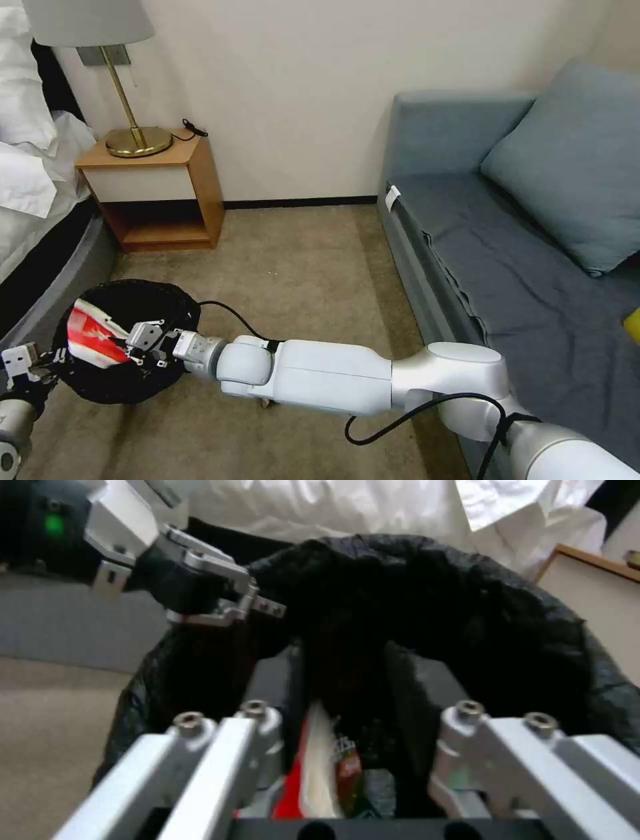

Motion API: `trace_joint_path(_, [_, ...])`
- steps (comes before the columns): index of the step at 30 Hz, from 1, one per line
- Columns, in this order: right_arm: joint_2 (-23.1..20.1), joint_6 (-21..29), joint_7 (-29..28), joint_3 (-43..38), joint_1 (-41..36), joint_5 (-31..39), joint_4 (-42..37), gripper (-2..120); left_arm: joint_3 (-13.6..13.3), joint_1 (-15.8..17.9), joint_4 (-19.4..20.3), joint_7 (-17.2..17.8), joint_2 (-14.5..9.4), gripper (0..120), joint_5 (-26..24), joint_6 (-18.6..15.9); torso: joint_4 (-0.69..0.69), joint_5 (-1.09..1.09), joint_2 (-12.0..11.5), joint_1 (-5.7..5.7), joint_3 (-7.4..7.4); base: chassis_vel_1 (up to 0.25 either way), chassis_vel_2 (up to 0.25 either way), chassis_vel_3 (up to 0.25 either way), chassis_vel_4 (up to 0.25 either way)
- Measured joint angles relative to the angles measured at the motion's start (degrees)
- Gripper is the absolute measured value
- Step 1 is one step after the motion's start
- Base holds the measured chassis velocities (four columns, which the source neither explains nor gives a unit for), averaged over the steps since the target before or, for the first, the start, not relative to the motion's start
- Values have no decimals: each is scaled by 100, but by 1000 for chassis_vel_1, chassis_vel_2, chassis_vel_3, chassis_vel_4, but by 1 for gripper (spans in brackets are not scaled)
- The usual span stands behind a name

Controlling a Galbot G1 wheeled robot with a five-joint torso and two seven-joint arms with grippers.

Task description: Pick up the trash bin, then pick up the garbage on the floor and place it into the trash bin.

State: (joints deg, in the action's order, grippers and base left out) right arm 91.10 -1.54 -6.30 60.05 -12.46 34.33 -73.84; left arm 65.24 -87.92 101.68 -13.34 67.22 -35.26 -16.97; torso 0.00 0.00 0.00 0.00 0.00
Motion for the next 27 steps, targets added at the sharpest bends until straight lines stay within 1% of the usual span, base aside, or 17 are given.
trace_joint_path(2, [-16, 33, -35, -15, -2, -32, 30, 47, -31, 29, -42, 19, -35, 1, -31, -5, 0, 0, 0, 0, 0, 0, 0, 0, 0])
trace_joint_path(3, [-16, 33, -35, -15, -2, -32, 30, 47, -31, 29, -42, 19, -35, 1, -31, -5, 0, 0, 0, 0, 0, 0, 0, 0, 0])
trace_joint_path(6, [-87, 34, -162, -218, -21, -119, 107, 60, -28, 73, -155, 48, -82, 1, -63, -6, 0, 0, 0, 0, 0, 0, 0, 0, 0])
trace_joint_path(7, [-87, 34, -162, -218, -21, -119, 107, 60, -28, 73, -155, 48, -82, 1, -63, -6, 0, 0, 0, 0, 0, 0, 0, 0, 0])
trace_joint_path(8, [-109, 23, -209, -320, -48, -152, 139, 65, -18, 80, -178, 51, -89, 1, -63, -7, 0, 0, 0, 0, 0, 0, 0, 0, 0])
trace_joint_path(11, [-206, 29, -266, -681, -138, -294, 258, 79, 78, 89, -236, 59, -111, 1, -41, -7, 0, 0, 0, 0, 0, 0, 0, 0, 0])
trace_joint_path(12, [-206, 29, -266, -681, -138, -294, 258, 79, 78, 89, -236, 59, -111, 1, -41, -7, 0, 0, 0, 0, 0, 0, 0, 0, 0])
trace_joint_path(15, [-373, 159, -371, -1022, -209, -427, 312, 93, 207, 93, -350, 61, -164, 1, 11, -5, 0, 0, 0, 0, 0, 0, 0, 0, 0])
trace_joint_path(16, [-373, 159, -371, -1022, -209, -427, 312, 93, 207, 93, -350, 61, -164, 1, 11, -5, 0, 0, 0, 0, 0, 0, 0, 0, 0])
trace_joint_path(17, [-448, 213, -395, -1102, -221, -437, 286, 96, 239, 93, -378, 71, -180, 1, 15, -3, 0, 0, 0, 0, 0, 0, 0, 0, 0])
trace_joint_path(19, [-636, 405, -401, -1225, -228, -428, 124, 99, 318, 93, -411, 103, -201, 1, 8, -2, 0, 0, 0, 0, 1, 0, 0, 0, 0])
trace_joint_path(21, [-858, 721, -418, -1283, -226, -273, -156, 100, 409, 97, -436, 123, -224, 1, 7, 11, 0, 1, 0, 0, 0, 0, 0, 0, 0])
trace_joint_path(22, [-858, 721, -418, -1283, -226, -273, -156, 100, 409, 97, -436, 123, -224, 1, 7, 11, 0, 1, 0, 0, 0, 0, 0, 0, 0])
trace_joint_path(24, [-1089, 1212, -460, -1257, -222, -2, -395, 100, 479, 98, -467, 129, -251, 1, -4, 16, 0, 1, 0, 0, 0, 0, 0, 0, 0])
trace_joint_path(26, [-1281, 1944, -547, -1177, -259, 430, -582, 100, 514, 96, -480, 131, -255, 1, -10, 24, 0, 1, 0, 0, 0, 0, 0, 0, 0])
trace_joint_path(27, [-1281, 1944, -547, -1177, -259, 430, -582, 100, 514, 96, -480, 131, -255, 1, -10, 24, 0, 1, 0, 0, 0, 0, 0, 0, 0])
